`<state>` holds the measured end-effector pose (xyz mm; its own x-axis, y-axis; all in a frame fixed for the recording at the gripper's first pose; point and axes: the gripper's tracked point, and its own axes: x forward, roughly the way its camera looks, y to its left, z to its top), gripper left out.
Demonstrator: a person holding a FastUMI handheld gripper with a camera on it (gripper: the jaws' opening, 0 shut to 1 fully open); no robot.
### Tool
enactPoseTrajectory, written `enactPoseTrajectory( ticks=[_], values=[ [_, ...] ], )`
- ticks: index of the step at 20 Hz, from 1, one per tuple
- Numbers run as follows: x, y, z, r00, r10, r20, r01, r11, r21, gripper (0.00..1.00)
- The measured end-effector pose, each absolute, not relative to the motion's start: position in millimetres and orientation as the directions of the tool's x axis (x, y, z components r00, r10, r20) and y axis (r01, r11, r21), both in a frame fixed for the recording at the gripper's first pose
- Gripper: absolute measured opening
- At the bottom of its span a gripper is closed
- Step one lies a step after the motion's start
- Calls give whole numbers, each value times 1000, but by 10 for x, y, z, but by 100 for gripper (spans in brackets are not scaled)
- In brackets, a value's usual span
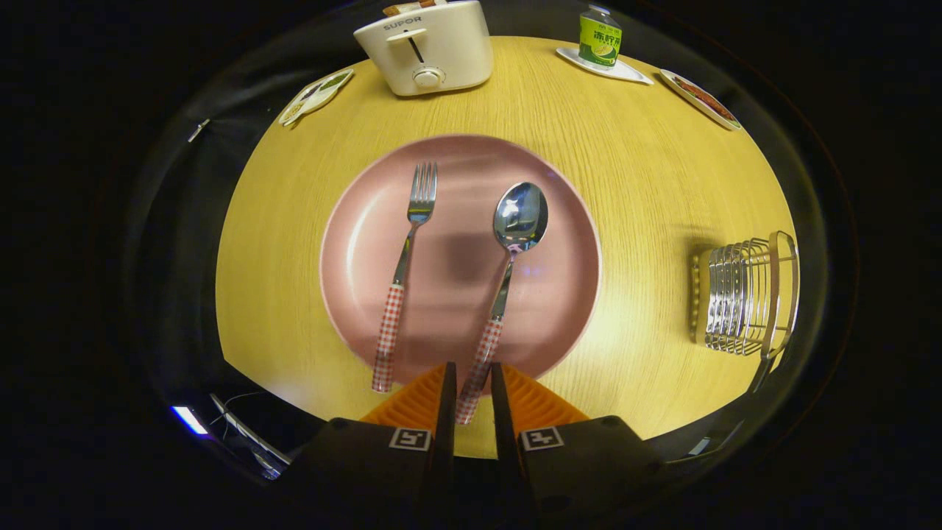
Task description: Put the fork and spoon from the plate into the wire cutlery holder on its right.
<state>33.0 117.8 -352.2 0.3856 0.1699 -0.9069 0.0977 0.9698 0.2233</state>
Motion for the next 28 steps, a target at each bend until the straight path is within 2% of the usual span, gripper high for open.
enactPoseTrajectory(
  ticks=[1,2,4,8,9,10,18,24,28],
  values=[
    [345,1163,-3562,380,167,-910,100,970,220,27],
    [349,1170,-3558,372,168,-913,101,970,219,30],
    [370,1178,-3576,365,165,-916,98,972,214,27],
    [401,1172,-3723,347,136,-928,90,980,177,28],
    [409,1136,-3645,343,130,-930,98,980,173,24],
    [428,1152,-3672,341,140,-929,87,980,180,16],
    [360,952,-3342,380,255,-889,-26,964,265,13],
    [155,46,-2526,472,213,-855,-209,970,127,13],
    [-88,-680,-2250,438,155,-885,-232,971,55,13]
  ],
)
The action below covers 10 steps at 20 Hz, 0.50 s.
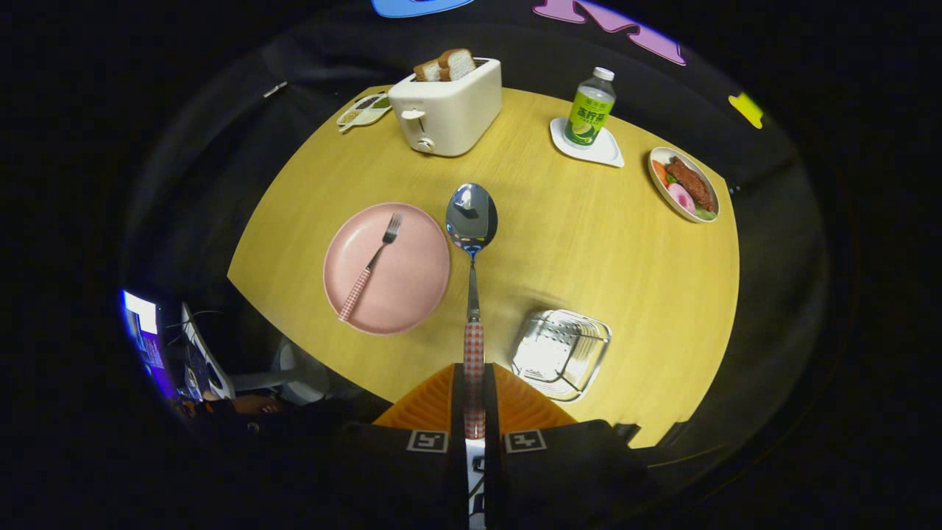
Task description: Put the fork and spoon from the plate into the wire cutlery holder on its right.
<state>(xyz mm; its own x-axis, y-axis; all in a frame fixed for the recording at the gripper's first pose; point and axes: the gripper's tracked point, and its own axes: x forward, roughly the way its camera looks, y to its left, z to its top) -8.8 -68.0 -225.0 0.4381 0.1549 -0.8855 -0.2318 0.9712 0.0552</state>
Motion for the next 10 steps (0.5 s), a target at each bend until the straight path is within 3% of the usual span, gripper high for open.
enactPoseTrajectory(
  ticks=[10],
  values=[
    [-859,-1588,-2653,-7,-33,-999,-347,938,-29,13]
  ],
)
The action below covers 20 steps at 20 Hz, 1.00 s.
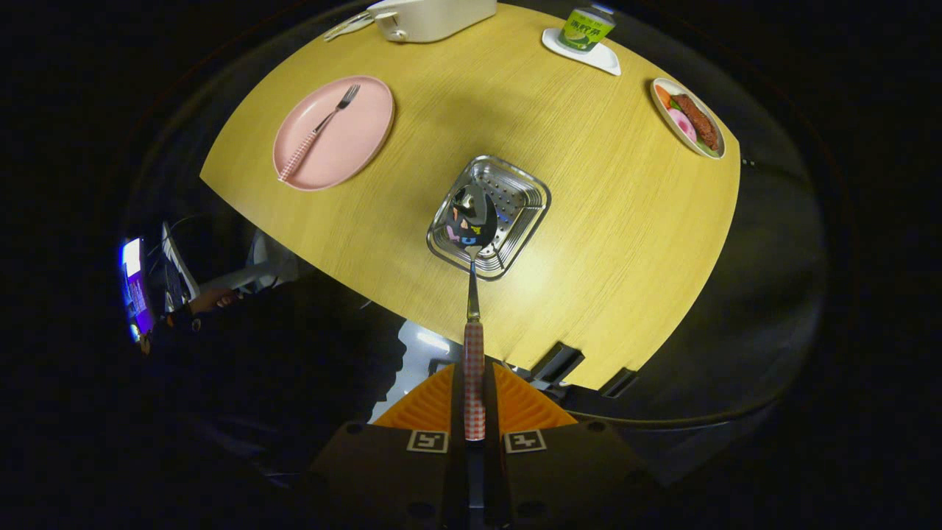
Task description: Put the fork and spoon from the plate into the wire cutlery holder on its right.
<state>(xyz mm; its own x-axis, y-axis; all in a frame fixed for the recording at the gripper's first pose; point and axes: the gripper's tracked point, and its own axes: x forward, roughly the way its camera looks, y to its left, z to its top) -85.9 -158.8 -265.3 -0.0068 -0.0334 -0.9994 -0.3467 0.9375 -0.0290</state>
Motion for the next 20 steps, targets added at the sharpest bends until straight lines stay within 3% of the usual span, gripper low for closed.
enactPoseTrajectory(
  ticks=[11,18,20],
  values=[
    [-475,-1578,-2906,-227,-122,-966,-320,946,-45,13],
    [-347,-1543,-2956,-198,-128,-972,-338,940,-55,18],
    [-299,-1573,-2863,-149,-120,-982,-347,936,-62,29]
  ],
)
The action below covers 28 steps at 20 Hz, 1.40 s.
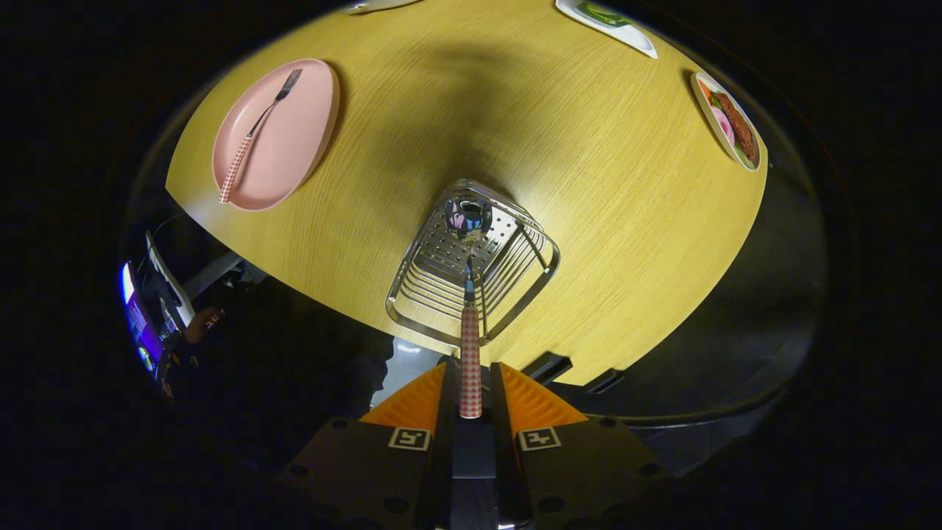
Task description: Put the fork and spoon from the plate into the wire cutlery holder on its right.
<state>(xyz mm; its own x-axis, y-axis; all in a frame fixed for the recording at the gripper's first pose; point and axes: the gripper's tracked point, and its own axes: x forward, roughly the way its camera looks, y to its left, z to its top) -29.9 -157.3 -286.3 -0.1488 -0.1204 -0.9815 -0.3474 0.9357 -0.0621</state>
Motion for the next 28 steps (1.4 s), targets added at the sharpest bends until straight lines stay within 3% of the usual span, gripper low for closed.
enactPoseTrajectory(
  ticks=[7,9,16,22,28],
  values=[
    [-202,-1275,-2364,116,84,-990,-283,958,48,30],
    [-142,-1056,-2228,200,156,-967,-250,963,104,35],
    [134,148,-2130,402,369,-838,-222,927,302,35],
    [400,1067,-2598,383,452,-805,-147,891,430,35],
    [541,1544,-3135,311,409,-858,-98,911,400,35]
  ],
)
